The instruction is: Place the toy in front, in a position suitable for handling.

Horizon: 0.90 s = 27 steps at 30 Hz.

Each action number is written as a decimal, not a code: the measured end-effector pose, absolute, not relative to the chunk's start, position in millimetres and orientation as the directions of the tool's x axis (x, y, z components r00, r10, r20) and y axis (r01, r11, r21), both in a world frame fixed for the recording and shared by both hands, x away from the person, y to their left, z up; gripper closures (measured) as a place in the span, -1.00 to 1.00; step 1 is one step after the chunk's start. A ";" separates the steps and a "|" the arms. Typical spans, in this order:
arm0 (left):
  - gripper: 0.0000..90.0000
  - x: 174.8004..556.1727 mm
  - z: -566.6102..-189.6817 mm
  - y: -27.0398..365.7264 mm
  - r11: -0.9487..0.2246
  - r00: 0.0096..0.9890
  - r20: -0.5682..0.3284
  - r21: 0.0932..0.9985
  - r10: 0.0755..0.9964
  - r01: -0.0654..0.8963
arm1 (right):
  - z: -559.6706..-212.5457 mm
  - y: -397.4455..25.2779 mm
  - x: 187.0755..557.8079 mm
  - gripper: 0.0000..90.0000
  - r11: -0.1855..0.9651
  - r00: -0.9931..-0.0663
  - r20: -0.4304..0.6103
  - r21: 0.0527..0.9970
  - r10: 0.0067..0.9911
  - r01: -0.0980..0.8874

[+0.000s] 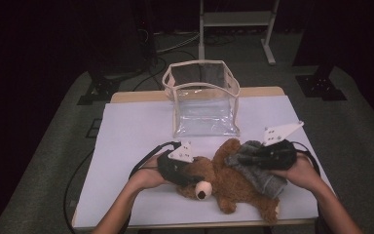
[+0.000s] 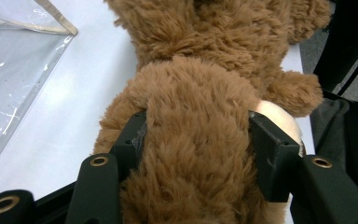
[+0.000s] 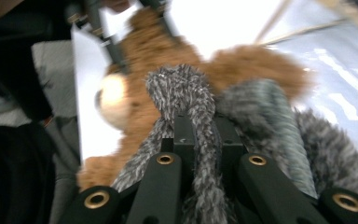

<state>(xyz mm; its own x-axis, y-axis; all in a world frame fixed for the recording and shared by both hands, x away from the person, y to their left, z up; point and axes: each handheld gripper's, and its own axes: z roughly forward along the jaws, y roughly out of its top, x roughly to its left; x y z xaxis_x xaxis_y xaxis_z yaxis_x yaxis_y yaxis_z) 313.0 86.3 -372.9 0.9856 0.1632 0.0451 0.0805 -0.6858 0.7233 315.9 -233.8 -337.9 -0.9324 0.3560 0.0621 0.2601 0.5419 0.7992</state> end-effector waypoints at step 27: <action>0.05 305.2 -368.6 81.5 -0.714 0.993 0.029 0.698 0.115 0.062 | -336.7 -214.6 304.8 0.83 0.563 -0.966 0.064 0.802 0.250 0.199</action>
<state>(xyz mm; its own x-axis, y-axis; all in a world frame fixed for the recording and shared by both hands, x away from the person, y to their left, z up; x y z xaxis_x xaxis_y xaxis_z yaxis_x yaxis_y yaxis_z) 305.2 81.5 -368.6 0.9929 0.1154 0.0293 0.0623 -0.7136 0.6977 304.8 -214.6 -336.7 -0.9661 0.2501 0.0643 0.1992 0.5635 0.8017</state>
